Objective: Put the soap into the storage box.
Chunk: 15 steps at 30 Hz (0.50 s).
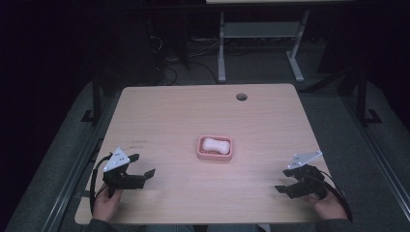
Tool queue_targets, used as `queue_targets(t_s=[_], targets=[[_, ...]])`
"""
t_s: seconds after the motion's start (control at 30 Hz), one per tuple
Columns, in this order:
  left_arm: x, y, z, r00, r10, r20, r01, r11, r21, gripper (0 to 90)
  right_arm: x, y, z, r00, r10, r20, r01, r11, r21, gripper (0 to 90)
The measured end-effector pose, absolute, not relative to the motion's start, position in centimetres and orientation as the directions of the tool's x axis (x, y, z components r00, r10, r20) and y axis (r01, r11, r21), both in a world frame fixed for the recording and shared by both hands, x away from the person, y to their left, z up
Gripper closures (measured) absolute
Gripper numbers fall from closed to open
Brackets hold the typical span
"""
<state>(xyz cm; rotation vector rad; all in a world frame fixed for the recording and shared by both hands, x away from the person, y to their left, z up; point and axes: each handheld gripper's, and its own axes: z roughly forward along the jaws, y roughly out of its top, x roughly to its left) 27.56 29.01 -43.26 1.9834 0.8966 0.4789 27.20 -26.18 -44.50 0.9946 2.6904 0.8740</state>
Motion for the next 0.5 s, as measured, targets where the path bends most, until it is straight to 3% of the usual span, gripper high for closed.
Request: queue_targets(t_s=[0.5], targets=[[27.7, 28.6, -43.5, 0.674, 0.739, -0.013, 0.415, -0.364, 0.834, 14.5, 24.4, -26.0, -45.5, -0.742, 0.667, 0.063, 0.542, 0.542, 0.642, 29.2]])
